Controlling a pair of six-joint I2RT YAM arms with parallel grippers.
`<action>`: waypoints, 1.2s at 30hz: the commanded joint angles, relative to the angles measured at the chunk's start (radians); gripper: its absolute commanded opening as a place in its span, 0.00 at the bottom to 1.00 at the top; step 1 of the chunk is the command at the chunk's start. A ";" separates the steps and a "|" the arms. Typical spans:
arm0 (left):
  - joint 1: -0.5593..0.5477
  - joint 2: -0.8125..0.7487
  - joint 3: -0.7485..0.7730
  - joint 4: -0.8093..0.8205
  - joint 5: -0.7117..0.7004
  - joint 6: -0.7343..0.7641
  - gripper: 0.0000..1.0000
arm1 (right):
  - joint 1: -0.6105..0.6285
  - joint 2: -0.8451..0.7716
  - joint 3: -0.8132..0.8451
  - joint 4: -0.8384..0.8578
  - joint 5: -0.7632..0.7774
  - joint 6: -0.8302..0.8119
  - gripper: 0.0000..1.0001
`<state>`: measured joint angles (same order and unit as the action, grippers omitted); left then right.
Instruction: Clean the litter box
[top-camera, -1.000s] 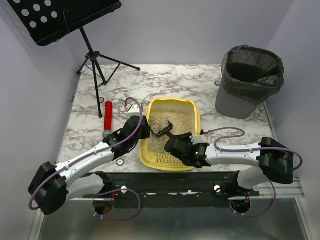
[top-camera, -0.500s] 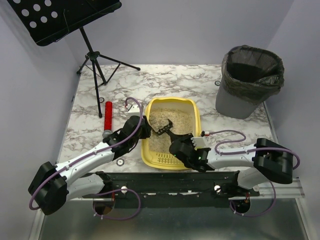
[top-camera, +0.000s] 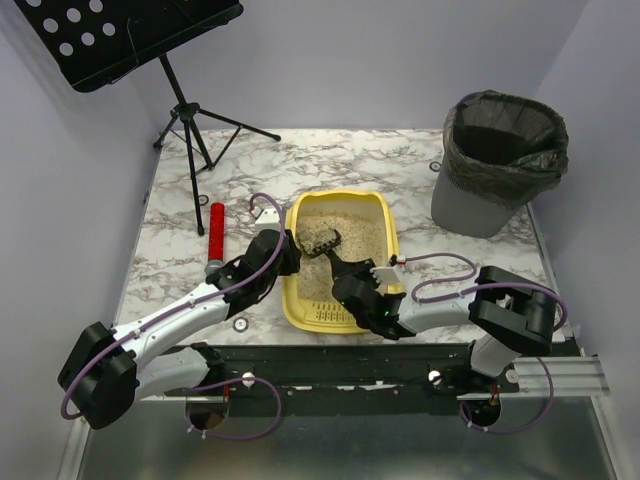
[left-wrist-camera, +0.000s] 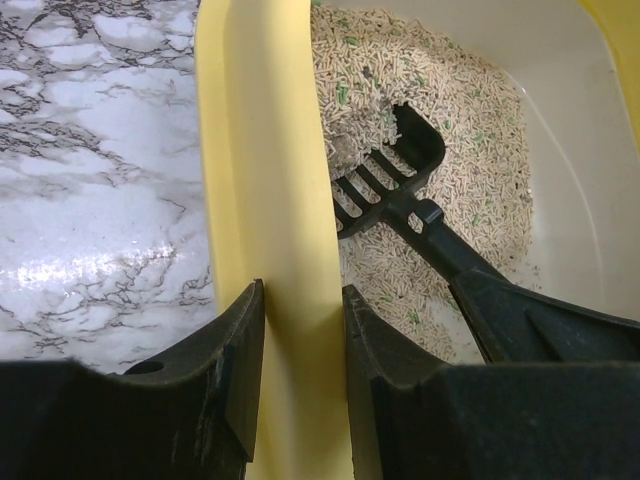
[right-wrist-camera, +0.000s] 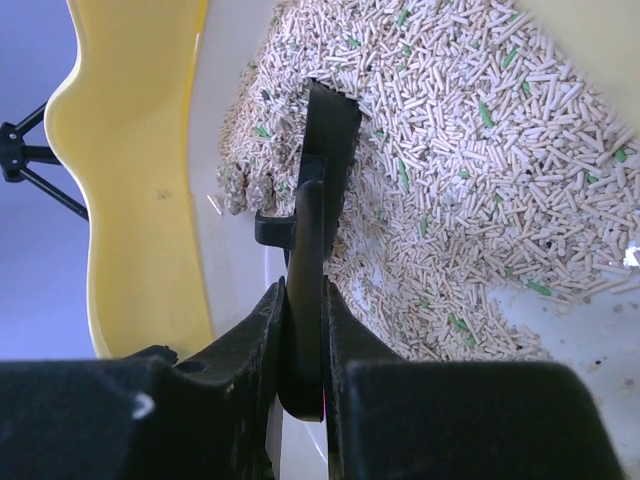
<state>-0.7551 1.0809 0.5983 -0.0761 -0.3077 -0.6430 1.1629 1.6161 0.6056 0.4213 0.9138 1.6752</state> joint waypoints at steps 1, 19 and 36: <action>-0.038 0.030 -0.018 -0.047 0.223 -0.027 0.18 | -0.014 0.070 0.072 0.039 -0.032 -0.014 0.00; -0.033 0.047 0.023 -0.174 0.058 -0.087 0.11 | -0.023 -0.003 -0.155 0.682 -0.105 -0.348 0.00; -0.029 0.057 0.024 -0.186 0.039 -0.101 0.11 | -0.023 -0.090 -0.294 0.749 -0.041 -0.298 0.00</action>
<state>-0.7616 1.1091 0.6460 -0.1555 -0.3641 -0.7040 1.1332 1.5833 0.3420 1.1126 0.8215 1.3308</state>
